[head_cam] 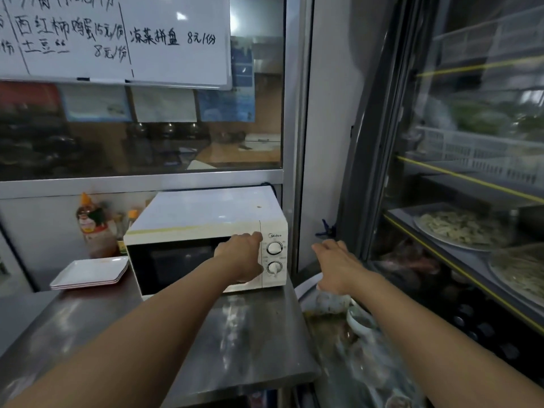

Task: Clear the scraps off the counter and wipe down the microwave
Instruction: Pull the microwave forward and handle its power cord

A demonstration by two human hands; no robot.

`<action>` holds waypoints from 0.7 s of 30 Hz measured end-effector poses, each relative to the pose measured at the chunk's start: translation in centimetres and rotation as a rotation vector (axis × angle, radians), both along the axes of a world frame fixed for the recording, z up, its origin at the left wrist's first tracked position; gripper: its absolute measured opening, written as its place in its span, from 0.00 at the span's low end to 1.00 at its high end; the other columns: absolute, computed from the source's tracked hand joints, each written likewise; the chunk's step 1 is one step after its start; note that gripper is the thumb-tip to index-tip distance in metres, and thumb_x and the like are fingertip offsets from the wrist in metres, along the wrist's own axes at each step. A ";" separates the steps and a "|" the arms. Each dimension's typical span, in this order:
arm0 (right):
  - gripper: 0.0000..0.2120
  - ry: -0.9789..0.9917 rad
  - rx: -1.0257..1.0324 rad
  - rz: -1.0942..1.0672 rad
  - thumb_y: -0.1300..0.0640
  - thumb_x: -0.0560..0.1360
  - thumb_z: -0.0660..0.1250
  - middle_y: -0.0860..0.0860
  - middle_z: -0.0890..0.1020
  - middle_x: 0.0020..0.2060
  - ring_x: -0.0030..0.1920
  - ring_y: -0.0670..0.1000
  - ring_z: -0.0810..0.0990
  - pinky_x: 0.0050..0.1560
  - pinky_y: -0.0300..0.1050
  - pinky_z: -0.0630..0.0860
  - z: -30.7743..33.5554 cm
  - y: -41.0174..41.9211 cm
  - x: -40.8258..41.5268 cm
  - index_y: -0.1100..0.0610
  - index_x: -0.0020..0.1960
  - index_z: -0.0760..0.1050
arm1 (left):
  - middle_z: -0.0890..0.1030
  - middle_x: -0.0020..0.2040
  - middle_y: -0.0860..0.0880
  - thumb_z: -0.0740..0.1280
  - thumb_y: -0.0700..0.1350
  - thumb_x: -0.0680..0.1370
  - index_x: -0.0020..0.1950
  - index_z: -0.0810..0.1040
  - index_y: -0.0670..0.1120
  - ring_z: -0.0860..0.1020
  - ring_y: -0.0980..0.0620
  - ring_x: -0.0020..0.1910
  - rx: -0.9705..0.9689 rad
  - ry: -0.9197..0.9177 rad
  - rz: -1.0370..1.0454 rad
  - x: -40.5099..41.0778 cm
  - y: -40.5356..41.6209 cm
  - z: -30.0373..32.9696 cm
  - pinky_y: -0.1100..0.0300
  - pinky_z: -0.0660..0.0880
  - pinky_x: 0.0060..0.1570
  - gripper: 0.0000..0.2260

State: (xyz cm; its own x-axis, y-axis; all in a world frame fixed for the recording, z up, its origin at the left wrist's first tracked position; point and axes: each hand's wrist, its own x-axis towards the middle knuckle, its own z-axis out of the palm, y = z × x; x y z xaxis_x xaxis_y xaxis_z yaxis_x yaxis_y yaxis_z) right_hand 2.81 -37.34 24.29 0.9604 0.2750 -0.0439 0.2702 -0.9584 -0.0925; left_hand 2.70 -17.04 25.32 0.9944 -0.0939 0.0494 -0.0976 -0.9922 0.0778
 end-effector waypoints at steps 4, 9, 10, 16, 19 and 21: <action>0.36 -0.029 0.005 -0.036 0.57 0.71 0.69 0.57 0.59 0.71 0.71 0.58 0.57 0.68 0.53 0.64 0.8 1.5 4.2 0.58 0.74 0.55 | 0.71 0.67 0.46 0.67 0.50 0.75 0.71 0.62 0.47 0.69 0.45 0.65 -0.003 -0.013 -0.037 4.8 1.2 1.2 0.50 0.70 0.59 0.27; 0.35 -0.089 0.050 -0.103 0.55 0.71 0.70 0.56 0.60 0.70 0.70 0.58 0.58 0.67 0.54 0.65 1.3 2.9 9.0 0.58 0.72 0.57 | 0.70 0.69 0.46 0.67 0.51 0.75 0.73 0.60 0.48 0.69 0.45 0.66 0.032 -0.047 -0.107 11.6 2.4 2.8 0.49 0.70 0.61 0.29; 0.34 -0.099 0.056 -0.119 0.55 0.71 0.69 0.56 0.61 0.70 0.70 0.58 0.58 0.67 0.54 0.65 1.3 3.0 9.9 0.58 0.72 0.58 | 0.70 0.69 0.46 0.67 0.51 0.75 0.72 0.61 0.48 0.69 0.45 0.66 0.035 -0.053 -0.119 12.9 2.5 2.9 0.49 0.69 0.61 0.29; 0.35 -0.085 0.090 -0.202 0.56 0.72 0.68 0.56 0.61 0.69 0.69 0.57 0.59 0.67 0.53 0.66 0.4 2.7 14.6 0.57 0.73 0.55 | 0.71 0.68 0.46 0.66 0.51 0.76 0.72 0.61 0.47 0.69 0.45 0.66 -0.013 -0.040 -0.177 19.7 2.7 2.7 0.48 0.69 0.62 0.27; 0.33 -0.069 0.116 -0.226 0.56 0.72 0.68 0.56 0.63 0.68 0.67 0.57 0.60 0.66 0.54 0.67 -0.5 2.2 17.2 0.57 0.73 0.56 | 0.70 0.69 0.46 0.66 0.51 0.76 0.72 0.60 0.47 0.69 0.44 0.66 -0.022 -0.017 -0.180 22.6 2.8 2.1 0.48 0.69 0.63 0.28; 0.32 -0.055 0.134 -0.234 0.55 0.73 0.68 0.56 0.63 0.68 0.68 0.57 0.60 0.66 0.55 0.67 -1.3 1.8 19.3 0.57 0.72 0.57 | 0.70 0.69 0.46 0.66 0.51 0.76 0.73 0.60 0.47 0.69 0.44 0.66 -0.023 -0.017 -0.168 24.6 2.8 1.6 0.47 0.69 0.63 0.28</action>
State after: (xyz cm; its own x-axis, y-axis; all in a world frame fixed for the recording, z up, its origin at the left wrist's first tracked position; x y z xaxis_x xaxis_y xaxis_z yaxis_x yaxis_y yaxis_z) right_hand 22.07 -35.53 22.97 0.9985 0.0447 0.0321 0.0505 -0.9756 -0.2137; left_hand 27.31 -14.27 26.97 0.9637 -0.2578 0.0697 -0.2638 -0.9596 0.0977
